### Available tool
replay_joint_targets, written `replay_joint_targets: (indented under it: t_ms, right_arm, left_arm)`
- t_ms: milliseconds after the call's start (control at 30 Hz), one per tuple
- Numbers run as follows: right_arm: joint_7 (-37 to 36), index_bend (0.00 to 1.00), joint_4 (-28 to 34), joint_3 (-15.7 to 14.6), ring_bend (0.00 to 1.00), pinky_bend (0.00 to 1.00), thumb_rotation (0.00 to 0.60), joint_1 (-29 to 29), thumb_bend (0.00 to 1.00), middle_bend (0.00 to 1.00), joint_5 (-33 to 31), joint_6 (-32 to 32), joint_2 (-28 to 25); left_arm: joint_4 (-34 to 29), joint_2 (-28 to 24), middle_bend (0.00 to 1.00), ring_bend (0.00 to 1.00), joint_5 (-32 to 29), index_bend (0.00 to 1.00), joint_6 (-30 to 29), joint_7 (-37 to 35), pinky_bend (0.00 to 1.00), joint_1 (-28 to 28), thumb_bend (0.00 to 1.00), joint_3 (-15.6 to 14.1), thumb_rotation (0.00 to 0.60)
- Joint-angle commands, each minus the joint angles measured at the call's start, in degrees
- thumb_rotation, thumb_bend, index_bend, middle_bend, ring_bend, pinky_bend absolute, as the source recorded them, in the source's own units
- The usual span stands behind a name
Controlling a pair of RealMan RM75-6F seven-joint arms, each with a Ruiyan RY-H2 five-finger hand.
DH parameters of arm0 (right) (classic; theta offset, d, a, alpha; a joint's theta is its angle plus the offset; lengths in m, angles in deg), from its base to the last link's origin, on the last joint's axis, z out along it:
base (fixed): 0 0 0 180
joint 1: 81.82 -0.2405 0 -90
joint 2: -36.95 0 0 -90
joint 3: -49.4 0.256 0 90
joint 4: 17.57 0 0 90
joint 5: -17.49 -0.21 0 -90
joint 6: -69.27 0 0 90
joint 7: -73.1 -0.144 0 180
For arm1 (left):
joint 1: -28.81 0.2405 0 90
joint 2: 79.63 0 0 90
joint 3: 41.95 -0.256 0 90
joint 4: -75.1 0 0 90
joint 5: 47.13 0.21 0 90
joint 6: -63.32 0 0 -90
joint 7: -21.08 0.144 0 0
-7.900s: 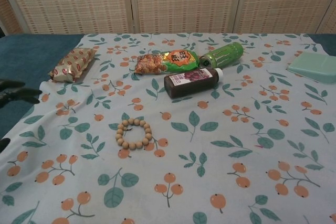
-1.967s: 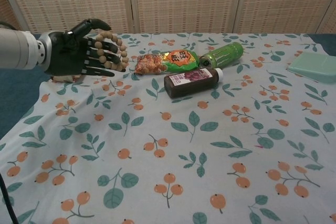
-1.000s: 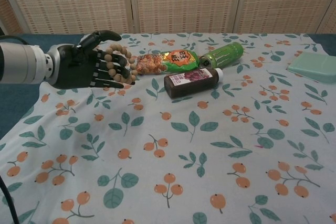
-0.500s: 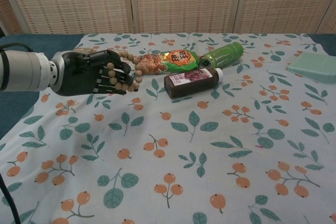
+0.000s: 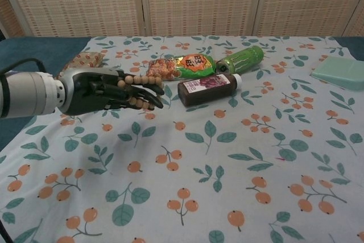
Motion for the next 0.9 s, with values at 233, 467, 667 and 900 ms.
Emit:
replay_joint_targets:
  t_ms: [233, 467, 667, 900]
  right_arm:
    - [-0.53, 0.0, -0.25, 0.09, 0.0, 0.0, 0.273, -0.03, 0.3, 0.0, 0.08, -0.18, -0.03]
    - [-0.61, 0.0, -0.24, 0.07, 0.0, 0.0, 0.273, -0.03, 0.3, 0.0, 0.2, -0.23, -0.04]
    - [-0.64, 0.0, -0.25, 0.14, 0.0, 0.0, 0.273, -0.04, 0.3, 0.0, 0.06, -0.17, -0.05]
    - [-0.71, 0.0, -0.2, 0.12, 0.0, 0.0, 0.273, -0.08, 0.3, 0.0, 0.1, -0.1, -0.1]
  left_arm:
    - [0.94, -5.99, 0.47, 0.2, -12.73, 0.37, 17.31, -12.16, 0.0, -6.99, 0.75, 1.07, 0.367]
    - [5.32, -5.59, 0.51, 0.22, -17.22, 0.37, 26.9, -15.9, 0.0, -7.09, 0.56, 5.1, 0.337]
    - [6.55, -3.4, 0.5, 0.22, -16.73, 0.36, 26.53, -13.87, 0.0, -4.8, 0.51, 7.51, 0.348]
    - [3.84, -3.88, 0.55, 0.23, -16.43, 0.52, 19.04, -13.97, 0.0, -6.3, 0.57, 3.35, 0.403]
